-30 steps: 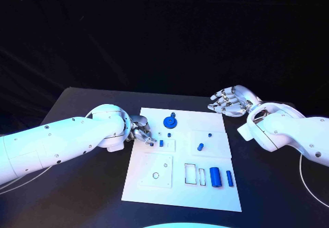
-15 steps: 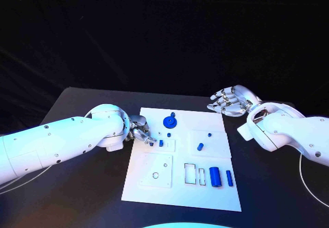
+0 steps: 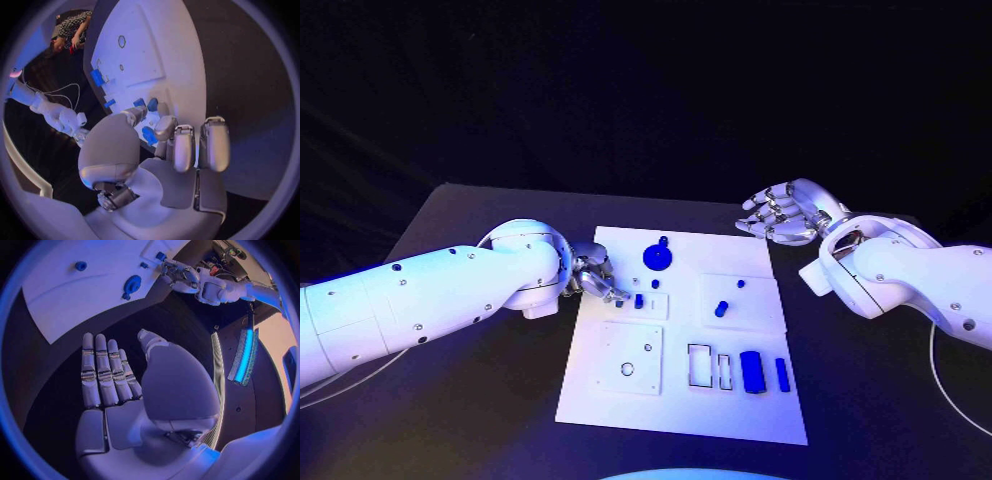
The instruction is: Assemble the parts on the task board
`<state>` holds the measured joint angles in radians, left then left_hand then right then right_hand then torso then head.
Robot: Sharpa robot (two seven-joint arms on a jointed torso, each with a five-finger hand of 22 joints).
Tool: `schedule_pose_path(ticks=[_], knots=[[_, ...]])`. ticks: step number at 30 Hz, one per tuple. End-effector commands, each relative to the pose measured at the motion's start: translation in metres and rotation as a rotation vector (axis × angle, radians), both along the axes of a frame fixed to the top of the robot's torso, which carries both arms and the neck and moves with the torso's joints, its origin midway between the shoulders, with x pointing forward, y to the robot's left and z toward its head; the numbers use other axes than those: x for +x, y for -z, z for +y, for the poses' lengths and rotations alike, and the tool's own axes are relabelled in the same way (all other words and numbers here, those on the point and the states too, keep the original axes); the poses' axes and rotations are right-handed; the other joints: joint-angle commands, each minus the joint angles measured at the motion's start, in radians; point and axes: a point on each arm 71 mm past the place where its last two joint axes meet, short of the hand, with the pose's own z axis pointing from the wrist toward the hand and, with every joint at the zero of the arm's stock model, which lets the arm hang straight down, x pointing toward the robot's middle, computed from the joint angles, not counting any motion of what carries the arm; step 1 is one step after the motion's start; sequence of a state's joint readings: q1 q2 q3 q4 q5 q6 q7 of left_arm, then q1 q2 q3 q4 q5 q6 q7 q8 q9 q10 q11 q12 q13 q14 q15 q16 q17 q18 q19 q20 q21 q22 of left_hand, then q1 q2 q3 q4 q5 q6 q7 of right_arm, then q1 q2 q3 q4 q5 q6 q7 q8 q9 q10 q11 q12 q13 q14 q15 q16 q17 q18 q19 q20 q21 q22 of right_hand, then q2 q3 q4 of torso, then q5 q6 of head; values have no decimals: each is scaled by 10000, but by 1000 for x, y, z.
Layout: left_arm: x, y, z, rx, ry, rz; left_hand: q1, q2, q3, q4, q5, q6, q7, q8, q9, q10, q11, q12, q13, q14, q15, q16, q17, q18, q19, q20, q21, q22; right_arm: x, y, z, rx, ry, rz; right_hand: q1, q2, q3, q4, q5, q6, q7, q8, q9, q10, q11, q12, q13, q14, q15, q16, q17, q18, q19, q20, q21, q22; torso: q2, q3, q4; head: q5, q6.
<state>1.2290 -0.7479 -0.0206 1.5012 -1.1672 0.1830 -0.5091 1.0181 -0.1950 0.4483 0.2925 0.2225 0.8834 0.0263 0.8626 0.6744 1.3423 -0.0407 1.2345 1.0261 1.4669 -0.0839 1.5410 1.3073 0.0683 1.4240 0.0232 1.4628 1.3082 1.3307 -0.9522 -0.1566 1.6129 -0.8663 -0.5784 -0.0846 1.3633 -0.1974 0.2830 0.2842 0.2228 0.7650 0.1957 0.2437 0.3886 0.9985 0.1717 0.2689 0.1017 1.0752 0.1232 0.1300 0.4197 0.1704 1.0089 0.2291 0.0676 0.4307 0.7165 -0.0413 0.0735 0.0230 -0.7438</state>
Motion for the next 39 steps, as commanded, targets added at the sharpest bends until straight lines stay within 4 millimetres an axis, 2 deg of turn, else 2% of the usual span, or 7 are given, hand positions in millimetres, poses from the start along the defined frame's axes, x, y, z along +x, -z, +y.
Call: schedule_pose_path(ticks=[1, 18, 23, 25, 28, 34, 39], knots=[[0, -1, -2, -357, -106, -71, -142, 10, -162, -3, -161, 44, 19, -61, -11, 18, 21, -41, 1, 890, -68, 39, 2092, -159, 10, -9, -21, 347, -1, 0, 2, -54, -176, -92, -83, -16, -55, 2, -51, -64, 516, 64, -9, -19, 72, 44, -9, -27, 40, -36, -13, 102, -39, 27, -46, -9, 2, -1, 1, 2, 4], [0, -9, -1, -1713, -679, -407, -199, 213, -440, -19, -267, -59, 40, -151, -27, -160, 38, -268, -304, 824, -59, -76, 1860, -97, -167, -1, -166, 80, -1, 0, 1, -41, -185, -108, -81, -3, -69, 2, -44, -67, 518, 71, -14, -23, 74, 50, -22, -31, 43, -47, -22, 103, -45, 31, -45, -32, -15, 0, 3, -25, 34], [1, -19, -3, -3160, -741, -866, 472, 306, -686, -27, -89, -951, 457, -655, -175, -1457, 400, -1515, -2037, 546, 233, -606, 929, 154, -957, 248, -876, -1106, 0, -1, 1, 7, -177, -122, -74, 7, -72, -2, -39, -67, 518, 75, -17, -22, 73, 54, -30, -28, 42, -50, -26, 104, -46, 32, -44, -44, -4, -1, 2, -42, 50], [3, -26, -5, -4087, -680, -1418, 1118, 524, -535, -27, -27, -1578, 754, -888, -277, -2864, 673, -2649, -3580, 131, 472, -1194, -30, 408, -1797, 414, -1633, -2289, 0, -1, 1, 22, -160, -136, -63, 17, -73, -7, -34, -67, 517, 79, -20, -20, 72, 59, -36, -24, 42, -52, -29, 106, -45, 32, -42, -55, -1, -2, -1, -48, 59], [6, -35, -8, -5022, -489, -2187, 2081, 609, -70, -166, 0, -1814, 868, -893, -344, -3351, 785, -2786, -3746, -423, 580, -1951, -1147, 672, -2672, 530, -2557, -3570, 0, -1, 0, 35, -141, -158, -23, 42, -72, -28, -19, -73, 516, 89, -29, -22, 71, 69, -60, -15, 40, -63, -42, 109, -42, 34, -37, -92, -1, 5, 7, -64, 87], [8, -41, -18, -5163, 670, -3276, 3523, -201, 558, -530, -109, -2485, 1539, -1898, -1327, -4860, 1400, -4264, -5030, -2016, 1121, -3644, -3564, 1132, -4499, 1000, -4807, -6287, 1, -1, 0, 52, -126, -165, 15, 59, -68, -47, -6, -77, 515, 98, -37, -24, 70, 78, -79, -7, 39, -71, -52, 111, -39, 35, -33, -123, 2, 0, 9, -113, 81], [7, -38, -31, -4300, 2090, -4049, 4193, -524, 798, -1025, -115, -2485, 1554, -2558, -2050, -5156, 1523, -5244, -6069, -2661, 1228, -3963, -4281, 1154, -4665, 1135, -4998, -6356, 1, -1, 1, 69, -142, -157, 15, 59, -68, -47, -6, -77, 515, 98, -37, -24, 70, 78, -79, -7, 39, -71, -52, 111, -39, 35, -33, -123, 4, -2, 7, -126, 77]])
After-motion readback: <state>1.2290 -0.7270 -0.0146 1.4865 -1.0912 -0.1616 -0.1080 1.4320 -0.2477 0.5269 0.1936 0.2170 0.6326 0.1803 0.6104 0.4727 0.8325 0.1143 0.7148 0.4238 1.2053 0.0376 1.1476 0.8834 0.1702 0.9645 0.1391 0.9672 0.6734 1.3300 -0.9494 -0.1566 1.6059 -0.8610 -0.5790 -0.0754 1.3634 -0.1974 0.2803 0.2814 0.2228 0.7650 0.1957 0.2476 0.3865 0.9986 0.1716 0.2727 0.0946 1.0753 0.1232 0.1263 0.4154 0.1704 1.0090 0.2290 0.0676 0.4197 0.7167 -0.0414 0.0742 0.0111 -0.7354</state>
